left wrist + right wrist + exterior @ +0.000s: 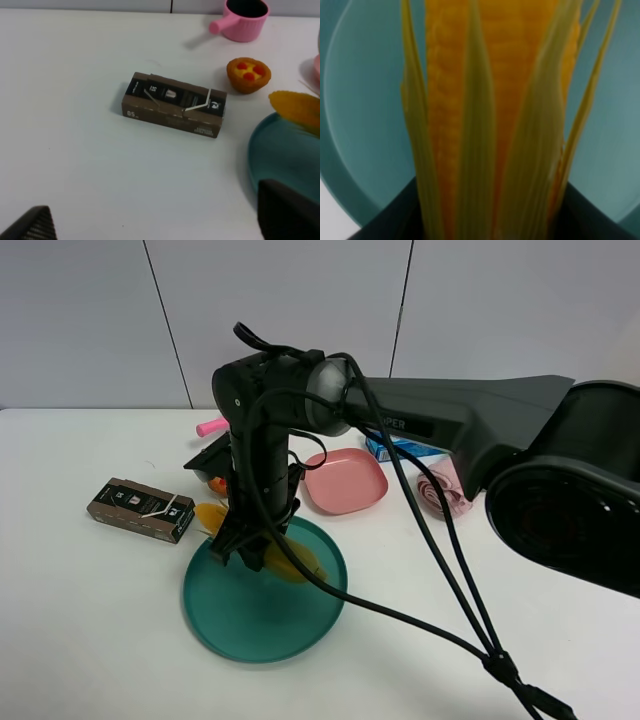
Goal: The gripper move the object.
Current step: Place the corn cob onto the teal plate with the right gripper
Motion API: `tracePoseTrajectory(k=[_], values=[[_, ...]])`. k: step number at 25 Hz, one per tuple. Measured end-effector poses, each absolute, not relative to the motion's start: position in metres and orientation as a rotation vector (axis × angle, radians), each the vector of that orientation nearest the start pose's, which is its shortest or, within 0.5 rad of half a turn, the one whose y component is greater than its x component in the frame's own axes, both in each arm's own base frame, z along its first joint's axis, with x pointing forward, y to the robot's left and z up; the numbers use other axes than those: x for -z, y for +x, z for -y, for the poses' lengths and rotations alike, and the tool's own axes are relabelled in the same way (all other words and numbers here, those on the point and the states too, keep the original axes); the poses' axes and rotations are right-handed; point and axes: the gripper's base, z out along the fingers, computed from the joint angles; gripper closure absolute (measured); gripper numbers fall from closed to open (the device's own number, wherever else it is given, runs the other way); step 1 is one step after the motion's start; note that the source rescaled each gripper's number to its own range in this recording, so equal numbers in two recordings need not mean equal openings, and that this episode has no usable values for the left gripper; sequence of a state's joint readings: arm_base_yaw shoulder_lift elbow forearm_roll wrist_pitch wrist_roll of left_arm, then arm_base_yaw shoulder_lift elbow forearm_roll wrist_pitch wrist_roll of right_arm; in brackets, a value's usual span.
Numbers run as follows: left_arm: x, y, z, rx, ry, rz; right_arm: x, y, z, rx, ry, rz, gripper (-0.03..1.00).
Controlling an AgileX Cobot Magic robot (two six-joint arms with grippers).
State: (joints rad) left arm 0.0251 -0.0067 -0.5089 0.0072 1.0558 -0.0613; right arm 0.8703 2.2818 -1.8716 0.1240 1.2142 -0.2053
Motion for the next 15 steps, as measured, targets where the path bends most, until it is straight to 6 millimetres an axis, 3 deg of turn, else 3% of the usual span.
tracePoseTrajectory(k=[15], values=[[-0.28, -0.007, 0.0, 0.014, -0.088, -2.022, -0.132, 0.289, -0.362, -0.181, -1.573, -2.798, 0.96]])
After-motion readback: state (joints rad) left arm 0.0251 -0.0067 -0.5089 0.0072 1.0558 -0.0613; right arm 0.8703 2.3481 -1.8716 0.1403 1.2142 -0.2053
